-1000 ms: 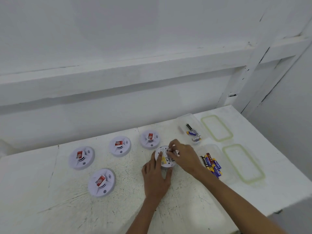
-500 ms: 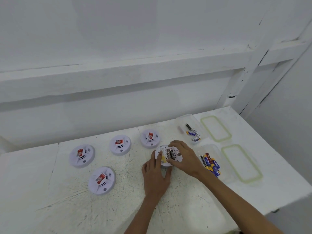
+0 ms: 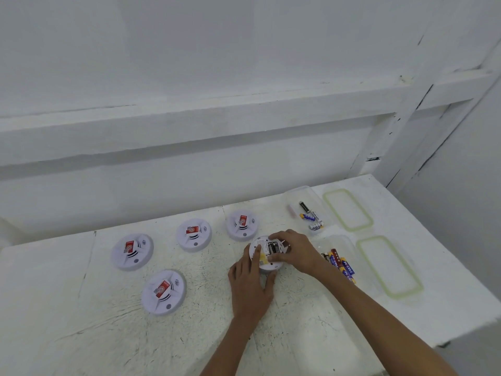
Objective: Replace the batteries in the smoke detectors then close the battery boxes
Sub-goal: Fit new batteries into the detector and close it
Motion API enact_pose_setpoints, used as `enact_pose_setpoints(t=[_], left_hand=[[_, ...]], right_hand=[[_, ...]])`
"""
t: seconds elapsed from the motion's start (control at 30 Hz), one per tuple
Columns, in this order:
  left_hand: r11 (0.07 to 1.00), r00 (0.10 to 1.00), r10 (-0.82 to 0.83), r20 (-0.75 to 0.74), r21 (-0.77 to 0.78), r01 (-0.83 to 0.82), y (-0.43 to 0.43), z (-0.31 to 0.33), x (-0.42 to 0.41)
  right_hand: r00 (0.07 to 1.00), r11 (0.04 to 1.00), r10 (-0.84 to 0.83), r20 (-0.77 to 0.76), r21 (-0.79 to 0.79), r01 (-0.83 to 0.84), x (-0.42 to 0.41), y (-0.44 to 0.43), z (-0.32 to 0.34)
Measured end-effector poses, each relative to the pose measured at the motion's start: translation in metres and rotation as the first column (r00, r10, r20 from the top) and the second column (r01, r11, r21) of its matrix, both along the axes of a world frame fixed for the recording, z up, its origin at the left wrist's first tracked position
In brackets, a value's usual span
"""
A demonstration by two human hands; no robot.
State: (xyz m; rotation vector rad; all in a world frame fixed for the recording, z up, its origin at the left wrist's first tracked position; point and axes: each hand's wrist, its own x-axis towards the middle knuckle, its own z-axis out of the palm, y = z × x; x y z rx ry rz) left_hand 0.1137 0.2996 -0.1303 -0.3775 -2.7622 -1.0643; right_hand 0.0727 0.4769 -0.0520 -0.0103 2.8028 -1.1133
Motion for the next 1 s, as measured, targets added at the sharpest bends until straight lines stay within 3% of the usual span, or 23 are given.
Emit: enact_pose_setpoints(t=[0.2,0.33,0.47,0.67,0.87,1.0], left_hand=[[1.0,1.0,0.003,0.001,-0.015,-0.003,-0.001,0.0,0.0],[1.0,1.0,0.004,0.0,-0.024,-0.004,-0.001,0.004,0.0],[1.0,1.0,0.002,0.015,-0.016,-0.002,-0.001,0.007,0.003],[1.0,1.0,0.008,0.02,0.014,-0.008,-0.003,0.008,0.001],[0.972,0.993,0.113,0.035,0.205,-0.118,-0.001,0.007,0.004],[0.933,0.968,0.232,0.093,0.261,-0.248,0.0,0.012,0.004]], right_hand=[[0.999,0.999,-0.003,-0.046,-0.05,0.0,0.003,0.0,-0.003],[0.985,0.971,-0.155,-0.068,-0.196,0.14,0.002,-0.002,-0.004],[0.979,0.961,-0.205,-0.016,-0.193,0.198,0.0,-0.003,0.005],[0.954,0.958,-0.28,-0.107,0.027,0.284,0.003,-0.004,0.003],[0.986,0.924,-0.139,0.095,0.371,0.095,0.015,-0.005,-0.005],[0.989,0.883,-0.127,0.075,0.462,0.078,0.017,-0.009,-0.006]])
